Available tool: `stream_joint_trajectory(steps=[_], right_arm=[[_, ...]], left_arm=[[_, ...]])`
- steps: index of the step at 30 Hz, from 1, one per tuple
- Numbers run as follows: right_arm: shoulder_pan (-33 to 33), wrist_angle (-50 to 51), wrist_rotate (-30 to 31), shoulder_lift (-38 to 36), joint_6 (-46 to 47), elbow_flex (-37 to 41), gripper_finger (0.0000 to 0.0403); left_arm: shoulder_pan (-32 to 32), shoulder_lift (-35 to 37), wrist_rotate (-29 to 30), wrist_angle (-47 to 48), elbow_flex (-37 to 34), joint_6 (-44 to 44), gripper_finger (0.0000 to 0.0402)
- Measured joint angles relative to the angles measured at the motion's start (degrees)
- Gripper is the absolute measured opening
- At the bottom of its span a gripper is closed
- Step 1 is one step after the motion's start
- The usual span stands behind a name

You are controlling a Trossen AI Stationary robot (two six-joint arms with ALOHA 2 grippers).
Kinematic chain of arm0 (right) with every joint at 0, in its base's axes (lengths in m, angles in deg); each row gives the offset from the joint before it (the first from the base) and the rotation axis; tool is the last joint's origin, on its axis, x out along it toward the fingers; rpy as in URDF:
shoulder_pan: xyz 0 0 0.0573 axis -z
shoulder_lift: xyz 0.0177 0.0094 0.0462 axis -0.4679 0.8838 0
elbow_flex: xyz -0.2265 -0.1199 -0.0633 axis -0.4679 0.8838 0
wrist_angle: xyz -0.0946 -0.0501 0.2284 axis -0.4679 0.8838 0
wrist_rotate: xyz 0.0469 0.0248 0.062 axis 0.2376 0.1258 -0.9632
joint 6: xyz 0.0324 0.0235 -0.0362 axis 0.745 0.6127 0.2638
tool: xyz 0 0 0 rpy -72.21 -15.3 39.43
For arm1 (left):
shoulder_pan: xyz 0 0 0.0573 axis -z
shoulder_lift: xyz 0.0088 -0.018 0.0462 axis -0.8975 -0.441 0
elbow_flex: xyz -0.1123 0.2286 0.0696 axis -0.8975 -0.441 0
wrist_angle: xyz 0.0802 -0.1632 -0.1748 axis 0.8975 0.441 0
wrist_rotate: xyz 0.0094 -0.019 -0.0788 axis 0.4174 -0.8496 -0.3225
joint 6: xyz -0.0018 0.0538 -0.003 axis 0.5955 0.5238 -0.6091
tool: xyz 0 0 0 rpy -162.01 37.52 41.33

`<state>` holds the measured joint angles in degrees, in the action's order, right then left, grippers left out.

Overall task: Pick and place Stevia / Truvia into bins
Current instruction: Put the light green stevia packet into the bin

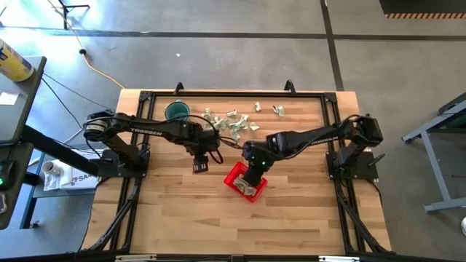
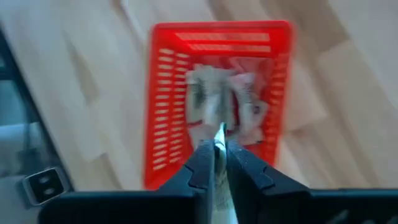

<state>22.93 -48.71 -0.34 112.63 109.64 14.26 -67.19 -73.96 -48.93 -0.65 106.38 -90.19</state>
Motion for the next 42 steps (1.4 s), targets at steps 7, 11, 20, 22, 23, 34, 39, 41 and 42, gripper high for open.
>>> stream_joint_trajectory(steps=[7, 11, 20, 22, 23, 34, 39, 41, 42], right_arm=[[-1.9, -3.41, -3.78, 2.83, 2.03, 0.0, 0.0122], [-1.93, 2.56, 6.0, 1.72, 4.44, -0.02, 0.0161], [11.64, 24.36, 8.53, -3.57, 9.51, 5.31, 0.0163], [15.59, 23.39, 9.46, -3.91, 8.96, 7.52, 0.0161], [17.31, 22.18, 9.46, -3.95, 7.86, 8.48, 0.0161], [29.54, 12.32, 9.59, -2.29, 17.76, 15.77, 0.0199], [31.42, 8.93, 9.21, -2.31, 25.52, 16.89, 0.0217], [31.72, 5.56, 9.59, -2.34, 26.72, 16.83, 0.0222], [31.96, 4.28, 10.26, -2.34, 27.6, 16.83, 0.0224]], left_arm=[[0.0, -0.01, 0.02, 1.18, -0.04, 1.62, 0.0227], [0.0, -0.01, 0.04, 2.22, -0.04, 1.9, 0.0227], [0.0, -0.01, 0.04, 1.08, -0.04, 1.84, 0.0227], [0.0, -0.01, 0.01, 0.62, -0.04, 1.46, 0.0227], [0.0, -0.01, -0.18, 0.41, -0.04, 1.34, 0.0227], [-0.01, -0.01, -0.37, 0.29, -0.02, -2.7, 0.0227], [0.0, -0.01, -0.38, -0.66, 0.0, -3.35, 0.0227], [-0.02, -0.01, -0.38, -1.6, 0.0, -3.52, 0.0227], [0.0, -0.01, -0.38, -1.93, 0.02, -3.54, 0.0227]])
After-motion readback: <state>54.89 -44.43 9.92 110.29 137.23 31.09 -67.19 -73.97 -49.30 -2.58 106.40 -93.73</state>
